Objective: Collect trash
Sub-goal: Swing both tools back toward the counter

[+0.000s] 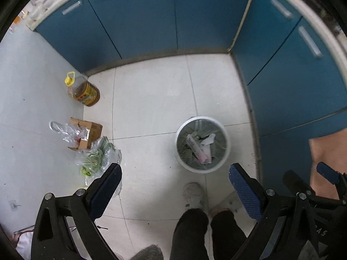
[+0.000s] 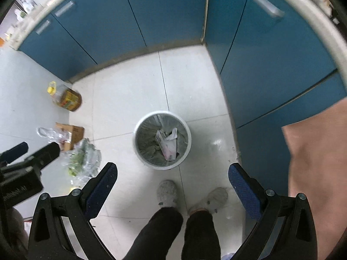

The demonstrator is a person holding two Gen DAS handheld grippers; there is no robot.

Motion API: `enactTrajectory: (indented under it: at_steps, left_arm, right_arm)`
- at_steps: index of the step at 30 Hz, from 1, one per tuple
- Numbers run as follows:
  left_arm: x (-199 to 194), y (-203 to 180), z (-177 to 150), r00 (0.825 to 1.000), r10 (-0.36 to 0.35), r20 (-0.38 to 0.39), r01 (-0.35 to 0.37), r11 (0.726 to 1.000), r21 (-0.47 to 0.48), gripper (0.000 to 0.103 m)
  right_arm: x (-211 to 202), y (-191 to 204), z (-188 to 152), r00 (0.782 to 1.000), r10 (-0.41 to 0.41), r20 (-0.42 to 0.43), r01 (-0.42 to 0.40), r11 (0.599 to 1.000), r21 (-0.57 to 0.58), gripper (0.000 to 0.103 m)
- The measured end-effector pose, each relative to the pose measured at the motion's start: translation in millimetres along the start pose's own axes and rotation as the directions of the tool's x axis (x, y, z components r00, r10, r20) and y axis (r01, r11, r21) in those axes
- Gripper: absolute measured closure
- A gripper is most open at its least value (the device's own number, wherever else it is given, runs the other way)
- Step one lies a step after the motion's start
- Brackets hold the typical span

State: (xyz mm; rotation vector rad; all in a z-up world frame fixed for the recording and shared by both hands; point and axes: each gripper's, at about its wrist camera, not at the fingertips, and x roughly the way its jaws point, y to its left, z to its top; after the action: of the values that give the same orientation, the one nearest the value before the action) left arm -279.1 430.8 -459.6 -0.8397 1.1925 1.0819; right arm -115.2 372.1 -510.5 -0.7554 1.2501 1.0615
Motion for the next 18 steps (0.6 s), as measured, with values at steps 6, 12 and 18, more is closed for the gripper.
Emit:
enactTrajectory:
  at_steps: [6, 12, 18]
  left_arm:
    - [-86.4, 1.0, -6.4, 0.998, -0.047, 0.038, 0.047, 0.999, -0.006, 0.002]
    - [-146.8, -3.1, -12.4, 0.995, -0.051, 0.088, 0.052, 0.999, -0.004, 0.002]
    - [-189.8, -22.2, -17.7, 0.989, -0.034, 0.147, 0.039, 0.999, -0.034, 0.002]
  right_arm:
    - [-116.3, -4.9, -0.6, 0.998, 0.004, 0.061, -0.004, 1.0, -0.005, 0.0]
    - [-193.4, -18.3, -6.2, 0.992, 0.043, 0.116, -0.044, 0.999, 0.002, 0.0]
    - [-237.0, -45.6, -14.1, 0.978, 0.132, 0.163, -0.137, 0.99, 0.022, 0.0]
